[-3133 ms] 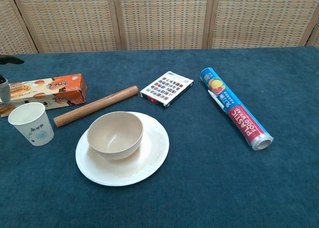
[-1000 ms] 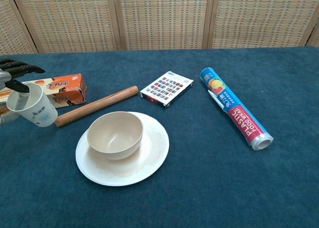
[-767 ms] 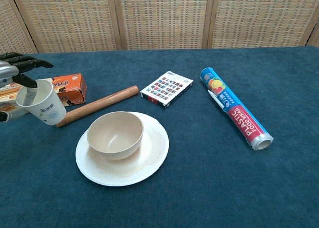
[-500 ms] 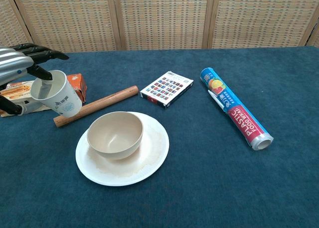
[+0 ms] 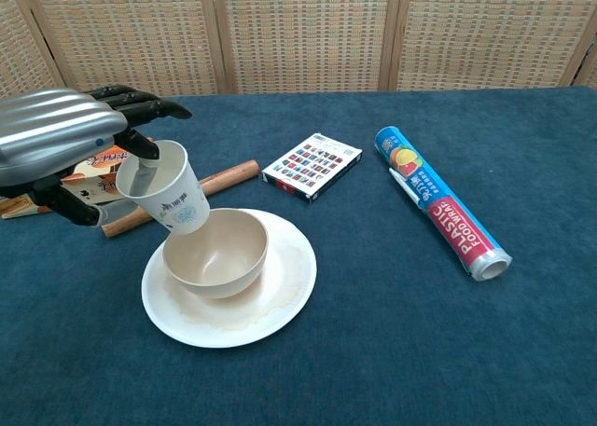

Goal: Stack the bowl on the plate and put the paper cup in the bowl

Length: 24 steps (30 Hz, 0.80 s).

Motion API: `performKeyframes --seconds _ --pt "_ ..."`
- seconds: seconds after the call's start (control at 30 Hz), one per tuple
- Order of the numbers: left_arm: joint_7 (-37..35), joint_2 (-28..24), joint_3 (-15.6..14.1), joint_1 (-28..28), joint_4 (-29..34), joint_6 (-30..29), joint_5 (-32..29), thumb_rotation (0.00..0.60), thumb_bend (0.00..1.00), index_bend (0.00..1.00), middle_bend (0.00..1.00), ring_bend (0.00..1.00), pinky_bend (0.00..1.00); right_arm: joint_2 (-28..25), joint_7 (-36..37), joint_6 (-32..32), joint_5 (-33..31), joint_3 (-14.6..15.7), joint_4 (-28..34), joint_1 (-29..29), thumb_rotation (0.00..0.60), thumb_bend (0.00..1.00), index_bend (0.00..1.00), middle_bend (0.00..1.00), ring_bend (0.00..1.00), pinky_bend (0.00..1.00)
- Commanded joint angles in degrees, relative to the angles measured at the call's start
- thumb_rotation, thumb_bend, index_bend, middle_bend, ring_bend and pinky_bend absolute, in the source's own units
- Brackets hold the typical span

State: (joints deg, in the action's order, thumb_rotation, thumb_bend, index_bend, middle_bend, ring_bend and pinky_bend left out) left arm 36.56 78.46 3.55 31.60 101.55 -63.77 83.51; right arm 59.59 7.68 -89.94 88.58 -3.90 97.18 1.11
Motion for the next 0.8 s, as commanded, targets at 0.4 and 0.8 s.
performKeyframes --seconds 0.4,0.8 --pt "7.2 5.1 0.7 3.4 0.0 4.9 -6.8 0.600 0.39 0.59 0.06 0.00 0.02 -0.2 0.9 0.0 -0.2 -0.1 -0.2 -0.1 0.600 0.15 0.00 0.00 0.00 0.00" --pt "12.3 6.8 1.6 6.3 1.3 6.4 -14.0 0.600 0.39 0.59 0.06 0.00 0.02 -0.3 1.5 0.0 -0.3 -0.2 -0.3 -0.1 0.600 0.15 0.00 0.00 0.00 0.00"
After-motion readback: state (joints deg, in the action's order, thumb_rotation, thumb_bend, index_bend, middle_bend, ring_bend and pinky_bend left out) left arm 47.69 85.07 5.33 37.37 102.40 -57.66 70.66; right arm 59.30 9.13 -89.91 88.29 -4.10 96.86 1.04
